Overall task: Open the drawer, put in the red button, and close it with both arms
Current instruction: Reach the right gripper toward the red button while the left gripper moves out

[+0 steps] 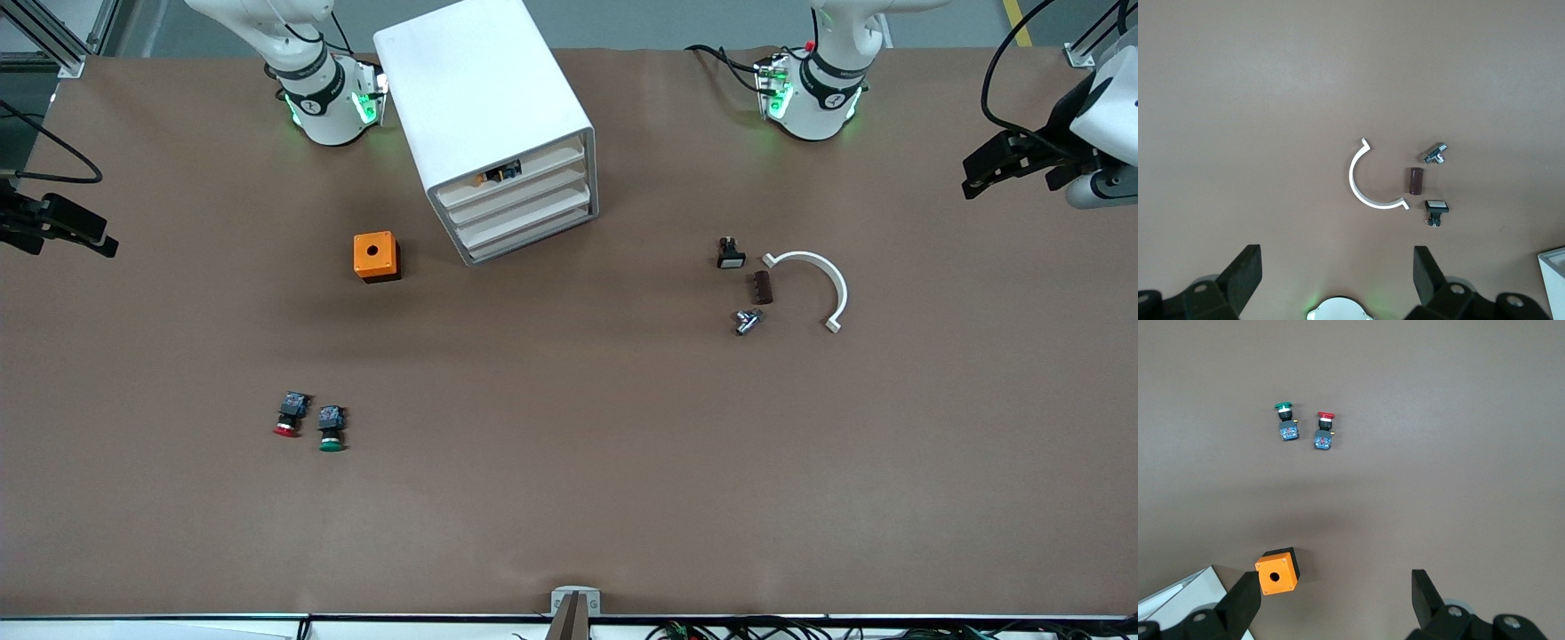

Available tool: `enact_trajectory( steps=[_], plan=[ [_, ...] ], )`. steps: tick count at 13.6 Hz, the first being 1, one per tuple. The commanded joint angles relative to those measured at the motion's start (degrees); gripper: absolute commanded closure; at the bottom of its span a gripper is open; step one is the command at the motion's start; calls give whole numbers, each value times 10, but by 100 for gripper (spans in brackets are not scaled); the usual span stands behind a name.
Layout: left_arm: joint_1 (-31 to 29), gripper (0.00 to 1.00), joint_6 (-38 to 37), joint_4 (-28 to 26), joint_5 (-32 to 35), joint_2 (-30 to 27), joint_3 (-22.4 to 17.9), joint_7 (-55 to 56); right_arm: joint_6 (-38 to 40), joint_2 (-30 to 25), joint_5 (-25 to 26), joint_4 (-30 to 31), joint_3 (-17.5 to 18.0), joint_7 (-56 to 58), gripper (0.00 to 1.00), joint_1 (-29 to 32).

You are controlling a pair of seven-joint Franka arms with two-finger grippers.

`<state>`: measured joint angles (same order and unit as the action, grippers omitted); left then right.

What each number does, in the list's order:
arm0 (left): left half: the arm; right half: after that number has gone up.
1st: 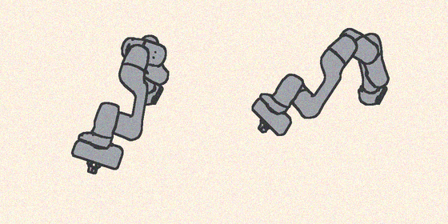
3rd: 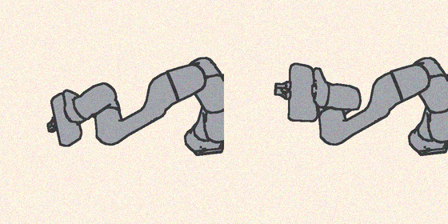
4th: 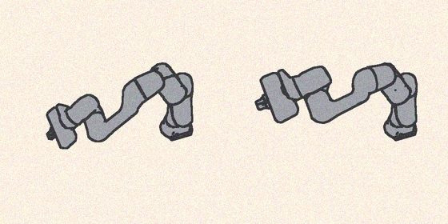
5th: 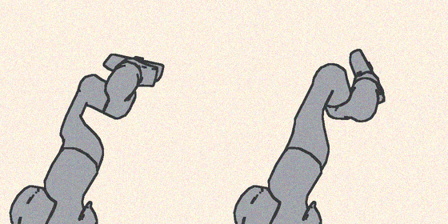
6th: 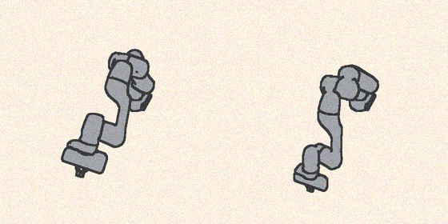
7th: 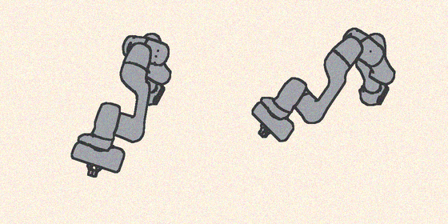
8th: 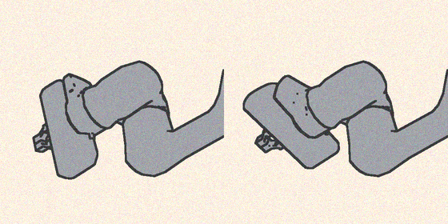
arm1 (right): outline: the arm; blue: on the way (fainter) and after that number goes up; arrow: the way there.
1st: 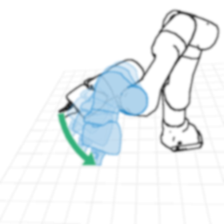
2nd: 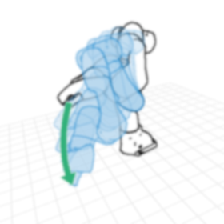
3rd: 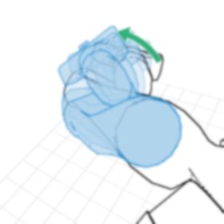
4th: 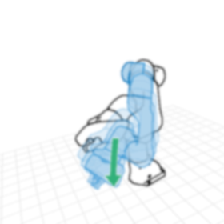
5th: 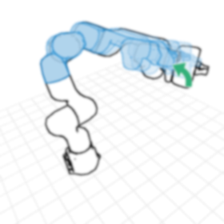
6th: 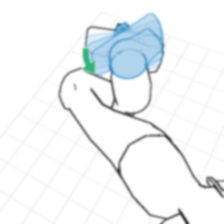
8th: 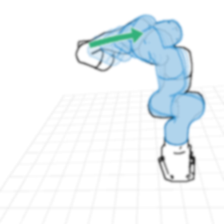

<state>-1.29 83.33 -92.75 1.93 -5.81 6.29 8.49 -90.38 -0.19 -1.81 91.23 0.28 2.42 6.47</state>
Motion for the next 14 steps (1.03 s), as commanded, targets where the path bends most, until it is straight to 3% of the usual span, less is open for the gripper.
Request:
enact_trajectory(
  steps=[1, 5, 10, 14],
  plan=[
    [-2, 0, -12, 15, -7, 5, 2, -10, -4, -20, -2, 20, 4, -11, 0, 6],
    [0, 0, -12, 22, -10, 14, 2, -9, -14, -19, -2, 21, 5, -11, 0, 4],
    [21, 0, -12, 43, -12, 66, 7, -2, -14, -17, -2, 21, 5, -11, 0, 4],
    [45, 0, -12, 104, -53, 148, 7, 2, -15, -11, -6, 17, 6, -9, 0, 1]
  ],
)
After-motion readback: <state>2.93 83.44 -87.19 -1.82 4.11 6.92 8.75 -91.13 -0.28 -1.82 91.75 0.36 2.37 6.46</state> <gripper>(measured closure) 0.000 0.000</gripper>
